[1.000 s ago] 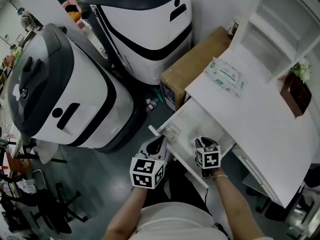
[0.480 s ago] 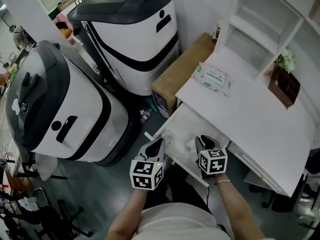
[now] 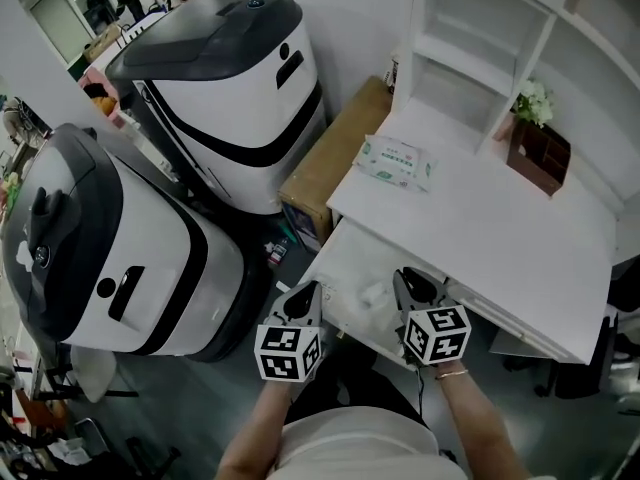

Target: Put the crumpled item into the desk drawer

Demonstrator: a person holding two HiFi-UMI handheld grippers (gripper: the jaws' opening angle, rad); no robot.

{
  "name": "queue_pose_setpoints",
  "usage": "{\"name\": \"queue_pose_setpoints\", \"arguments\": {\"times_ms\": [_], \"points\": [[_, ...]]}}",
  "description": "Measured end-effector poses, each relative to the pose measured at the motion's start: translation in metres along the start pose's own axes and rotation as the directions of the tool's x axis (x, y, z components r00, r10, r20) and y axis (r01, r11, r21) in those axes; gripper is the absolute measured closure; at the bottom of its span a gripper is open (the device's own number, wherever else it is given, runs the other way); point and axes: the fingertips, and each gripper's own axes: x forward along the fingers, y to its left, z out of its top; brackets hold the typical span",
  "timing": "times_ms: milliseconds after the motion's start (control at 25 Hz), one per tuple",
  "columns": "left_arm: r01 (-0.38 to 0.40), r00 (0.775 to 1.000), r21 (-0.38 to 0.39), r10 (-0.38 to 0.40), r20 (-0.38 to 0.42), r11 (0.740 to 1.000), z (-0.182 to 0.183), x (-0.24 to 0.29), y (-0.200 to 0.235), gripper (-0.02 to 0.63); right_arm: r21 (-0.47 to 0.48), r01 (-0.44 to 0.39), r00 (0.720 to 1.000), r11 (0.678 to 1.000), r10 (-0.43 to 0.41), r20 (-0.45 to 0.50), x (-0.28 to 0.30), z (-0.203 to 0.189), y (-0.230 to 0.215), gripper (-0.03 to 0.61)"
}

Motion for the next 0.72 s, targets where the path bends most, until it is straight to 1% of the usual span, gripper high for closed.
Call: {"name": "queue_pose_setpoints", "arguments": {"times_ms": [240,440,720], "points": [[0.038,0.999,0.029,-0.038,0.002,0.999,0.008,0.009,-0.006,0.623,0.043,0.022,0.996,0.999,-0.025,0.09,-0.027,0.024,-0.004,0.515],[0.066,0.998,0.042,-0.066,0.004,0.997,0.012,0.015,-0.015,0.623,0.071,0.049,0.986,0.996,-0.06,0.153,-0.048,0.038,-0.01,0.53],[0.09,0.996,0.058,-0.091,0.01,0.994,0.017,0.021,-0.023,0.623,0.093,0.092,0.974,0.991,-0.109,0.198,-0.07,0.049,-0.019,0.553]]}}
